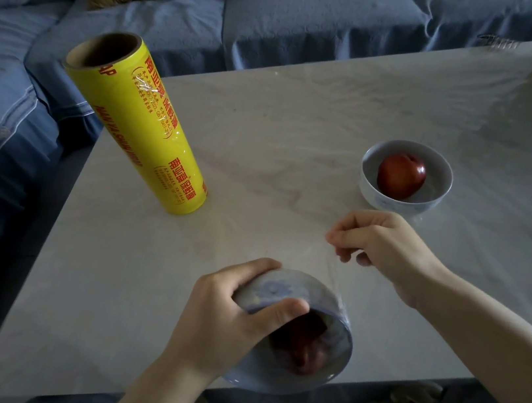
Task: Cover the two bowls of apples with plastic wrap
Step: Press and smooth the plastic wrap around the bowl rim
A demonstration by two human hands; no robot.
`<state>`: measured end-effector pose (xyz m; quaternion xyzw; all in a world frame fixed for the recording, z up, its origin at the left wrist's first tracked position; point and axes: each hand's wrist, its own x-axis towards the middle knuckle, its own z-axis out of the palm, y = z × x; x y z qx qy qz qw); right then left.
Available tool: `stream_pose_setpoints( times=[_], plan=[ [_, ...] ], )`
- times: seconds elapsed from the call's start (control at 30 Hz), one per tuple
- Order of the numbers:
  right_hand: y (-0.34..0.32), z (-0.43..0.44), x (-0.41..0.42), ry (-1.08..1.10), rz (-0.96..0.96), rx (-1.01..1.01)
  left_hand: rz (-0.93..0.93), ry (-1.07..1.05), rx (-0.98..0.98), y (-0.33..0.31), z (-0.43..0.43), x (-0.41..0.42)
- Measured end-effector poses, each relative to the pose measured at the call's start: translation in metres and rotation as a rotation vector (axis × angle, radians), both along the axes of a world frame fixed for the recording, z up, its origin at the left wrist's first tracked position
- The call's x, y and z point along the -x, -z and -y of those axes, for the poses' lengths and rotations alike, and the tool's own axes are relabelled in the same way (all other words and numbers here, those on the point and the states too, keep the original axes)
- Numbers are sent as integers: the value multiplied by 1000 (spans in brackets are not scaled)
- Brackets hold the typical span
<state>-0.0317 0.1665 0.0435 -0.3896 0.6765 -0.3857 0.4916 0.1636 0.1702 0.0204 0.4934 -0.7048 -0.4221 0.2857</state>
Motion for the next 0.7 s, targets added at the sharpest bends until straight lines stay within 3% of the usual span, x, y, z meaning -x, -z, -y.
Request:
stream_pose_setpoints(
  times=[0.1,0.23,0.43,0.6,0.7],
  plan=[
    [7,0,-5,23,52,5,-44,-35,-30,1,1,-2],
    [8,1,-8,62,435,-84,-78,-41,-81,1,2,-1],
    [7,4,9,-195,510,-180,-107,-1,-155,3,5,-4],
    [11,-1,15,-270,677,-92,-194,86,-219,3,5,-3],
    [10,-5,18,-405,584,-40,-222,146,-258,3,5,-3]
  ],
)
